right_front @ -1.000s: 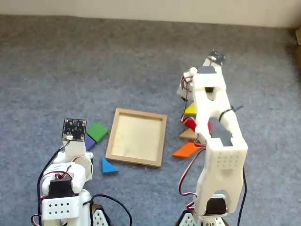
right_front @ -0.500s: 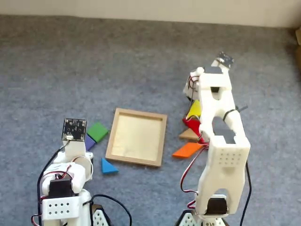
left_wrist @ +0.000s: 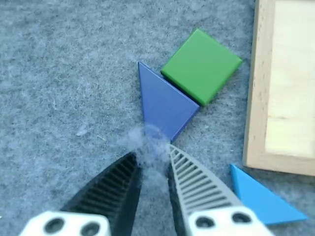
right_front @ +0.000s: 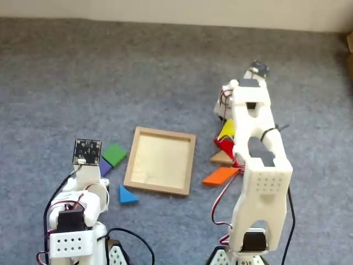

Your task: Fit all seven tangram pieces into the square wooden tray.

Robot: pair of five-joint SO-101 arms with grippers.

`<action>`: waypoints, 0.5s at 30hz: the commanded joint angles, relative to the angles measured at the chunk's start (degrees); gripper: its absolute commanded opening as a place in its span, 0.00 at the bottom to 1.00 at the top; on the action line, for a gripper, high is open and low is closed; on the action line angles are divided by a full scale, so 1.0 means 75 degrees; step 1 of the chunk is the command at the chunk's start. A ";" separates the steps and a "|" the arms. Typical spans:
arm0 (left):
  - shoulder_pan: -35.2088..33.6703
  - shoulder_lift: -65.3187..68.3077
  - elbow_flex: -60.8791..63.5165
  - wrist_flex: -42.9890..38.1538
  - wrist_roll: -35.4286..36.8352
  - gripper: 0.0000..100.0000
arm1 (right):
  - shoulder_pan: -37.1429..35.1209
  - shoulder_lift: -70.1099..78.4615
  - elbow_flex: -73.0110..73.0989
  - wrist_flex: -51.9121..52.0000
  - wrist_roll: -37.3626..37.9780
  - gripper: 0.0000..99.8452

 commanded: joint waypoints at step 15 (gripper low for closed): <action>0.0076 -0.0076 0.0205 -0.0105 -0.0023 0.08 | -0.0111 0.0428 -0.1002 0.0334 0.0586 0.16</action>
